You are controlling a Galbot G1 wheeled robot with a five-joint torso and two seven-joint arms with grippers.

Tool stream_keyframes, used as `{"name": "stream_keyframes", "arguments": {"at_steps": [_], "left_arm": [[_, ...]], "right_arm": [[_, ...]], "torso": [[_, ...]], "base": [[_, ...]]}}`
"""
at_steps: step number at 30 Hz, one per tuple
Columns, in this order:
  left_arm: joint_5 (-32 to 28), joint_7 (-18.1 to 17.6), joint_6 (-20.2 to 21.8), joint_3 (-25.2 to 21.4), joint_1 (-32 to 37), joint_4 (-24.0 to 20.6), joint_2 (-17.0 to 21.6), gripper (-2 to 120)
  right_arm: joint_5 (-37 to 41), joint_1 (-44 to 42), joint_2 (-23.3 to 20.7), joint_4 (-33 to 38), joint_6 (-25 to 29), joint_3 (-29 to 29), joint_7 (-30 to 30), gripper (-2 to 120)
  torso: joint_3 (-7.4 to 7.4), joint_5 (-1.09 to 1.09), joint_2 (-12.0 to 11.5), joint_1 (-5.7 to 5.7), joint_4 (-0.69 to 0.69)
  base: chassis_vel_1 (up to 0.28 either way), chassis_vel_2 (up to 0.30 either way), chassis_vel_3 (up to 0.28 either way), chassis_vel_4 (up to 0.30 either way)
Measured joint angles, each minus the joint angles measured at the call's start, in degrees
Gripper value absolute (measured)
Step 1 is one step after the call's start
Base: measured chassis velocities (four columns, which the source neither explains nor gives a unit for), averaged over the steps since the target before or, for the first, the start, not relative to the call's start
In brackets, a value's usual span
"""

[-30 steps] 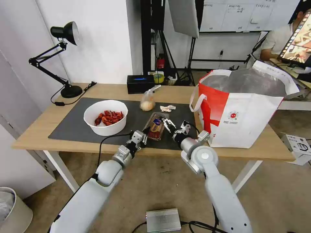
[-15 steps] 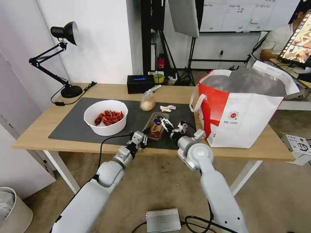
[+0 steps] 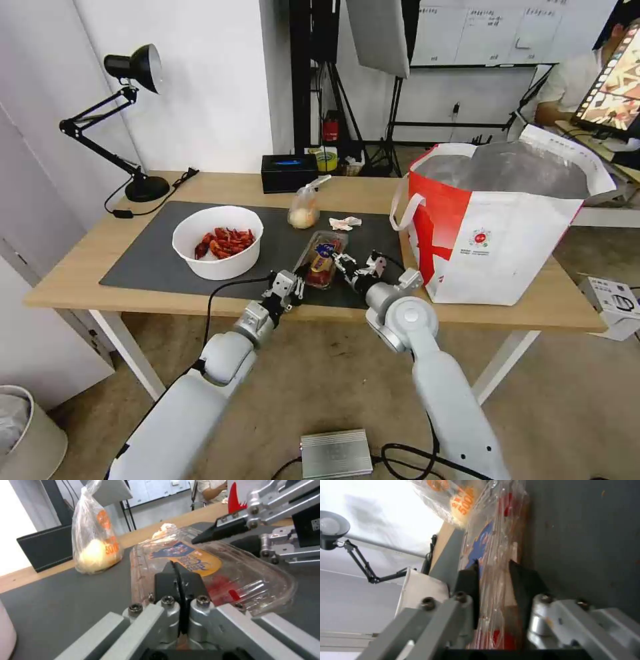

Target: Pick up the trash from the table and place it into the takeout bag.

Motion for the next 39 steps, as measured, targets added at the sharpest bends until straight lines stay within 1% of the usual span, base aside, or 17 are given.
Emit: {"name": "stream_keyframes", "arguments": {"at_steps": [1, 3, 4, 5, 7, 20, 22, 24, 25, 26, 27, 29, 31, 32, 35, 36, 39], "left_arm": [[0.00, 0.00, 0.00, 0.00, 0.00, 0.00, 0.00, 0], [-0.04, 0.00, 0.00, -0.02, 0.00, 0.01, -0.03, 0], [-0.04, 0.00, 0.00, -0.02, 0.00, 0.01, -0.03, 0], [-0.05, 0.02, 0.00, -0.05, 0.00, 0.01, -0.05, 0], [-0.07, 0.02, 0.00, -0.11, -0.01, 0.01, -0.05, 0], [-0.60, -0.13, -0.17, -0.53, 0.62, -0.47, -0.04, 0], [-1.98, -1.04, -0.15, -0.68, 0.98, -1.28, 0.28, 10], [-2.34, -1.30, -0.12, -0.72, 1.07, -1.52, 0.37, 12], [-2.64, -1.54, -0.09, -0.82, 1.20, -1.84, 0.46, 17], [-2.70, -1.61, -0.08, -0.87, 1.26, -1.94, 0.48, 17], [-3.83, -2.68, 0.06, -1.44, 2.45, -3.78, 0.75, 28], [-4.35, -3.19, 0.11, -1.78, 2.98, -4.61, 0.88, 31], [-5.09, -3.72, 0.23, -2.90, 4.33, -6.33, 1.33, 43], [-5.09, -3.72, 0.23, -2.90, 4.33, -6.33, 1.33, 43], [-6.41, -3.99, 0.37, -4.53, 6.14, -8.14, 1.91, 57], [-6.41, -3.99, 0.37, -4.53, 6.14, -8.14, 1.91, 57], [-6.88, -4.10, 0.44, -6.75, 8.08, -9.35, 1.95, 72]], "right_arm": [[0.00, 0.00, 0.00, 0.00, 0.00, 0.00, 0.00, 19], [-0.53, -0.04, -0.03, -0.15, 0.11, 0.03, -0.55, 8], [-0.53, -0.04, -0.03, -0.15, 0.11, 0.03, -0.55, 8], [-0.62, -0.05, -0.03, -0.19, 0.16, 0.05, -0.66, 3], [-0.67, -0.09, -0.09, -0.20, 0.22, 0.09, -0.70, 0], [-1.50, -0.19, -0.32, -0.42, 0.40, -0.18, -0.98, 0], [-2.47, -0.31, -0.31, -0.48, 0.80, -0.50, -1.53, 0], [-2.60, -0.33, -0.32, -0.50, 0.98, -0.61, -1.60, 0], [-2.84, -0.33, -0.36, -0.56, 1.20, -0.80, -1.68, 0], [-2.87, -0.33, -0.37, -0.57, 1.23, -0.83, -1.69, 0], [-3.85, -0.16, -0.77, -0.85, 1.70, -1.58, -1.93, 0], [-4.17, -0.04, -0.91, -0.95, 1.81, -1.82, -2.00, 0], [-4.92, 0.16, -1.14, -1.00, 2.20, -2.26, -2.11, 0], [-4.92, 0.16, -1.14, -1.00, 2.20, -2.26, -2.11, 0], [-6.41, 0.08, -1.69, -0.33, 2.50, -2.89, -2.39, 0], [-6.41, 0.08, -1.69, -0.33, 2.50, -2.89, -2.39, 0], [-8.32, -0.41, -2.64, 0.73, 2.90, -3.42, -3.24, 0]], "torso": [[0.00, 0.00, 0.00, 0.00, 0.00], [0.00, 0.00, 0.00, 0.00, 0.00], [0.00, 0.00, 0.00, 0.00, 0.00], [0.00, 0.00, 0.00, 0.00, 0.00], [0.00, 0.00, 0.00, 0.00, 0.00], [0.00, 0.00, 0.00, 0.00, -0.01], [0.00, 0.00, 0.00, 0.00, -0.01], [0.00, 0.00, 0.00, 0.00, -0.01], [0.00, 0.00, 0.00, 0.00, -0.01], [0.00, 0.00, 0.00, 0.00, -0.01], [0.00, -0.01, 0.00, 0.00, -0.02], [-0.01, -0.01, 0.00, 0.00, -0.02], [0.00, 0.00, 0.00, 0.00, -0.01], [0.00, 0.00, 0.00, 0.00, -0.01], [0.00, 0.00, 0.00, 0.00, 0.00], [0.00, 0.00, 0.00, 0.00, 0.00], [0.00, 0.00, -0.01, 0.00, 0.00]], "base": [[0.000, 0.000, 0.000, 0.000], [0.000, 0.000, 0.000, 0.000], [0.000, 0.000, 0.000, 0.000], [0.000, 0.000, 0.000, 0.000], [0.000, 0.000, 0.000, 0.000], [0.000, 0.000, 0.000, 0.000], [0.000, 0.000, 0.000, 0.000], [0.000, 0.000, 0.000, 0.000], [0.000, 0.000, 0.000, 0.000], [0.000, 0.000, 0.000, 0.000], [0.000, 0.000, 0.000, 0.000], [0.000, 0.000, 0.000, 0.000], [0.000, 0.000, 0.000, 0.000], [0.000, 0.000, 0.000, 0.000], [0.000, 0.000, 0.000, 0.000], [0.000, 0.000, 0.000, 0.000], [0.000, 0.000, 0.000, 0.000]]}}
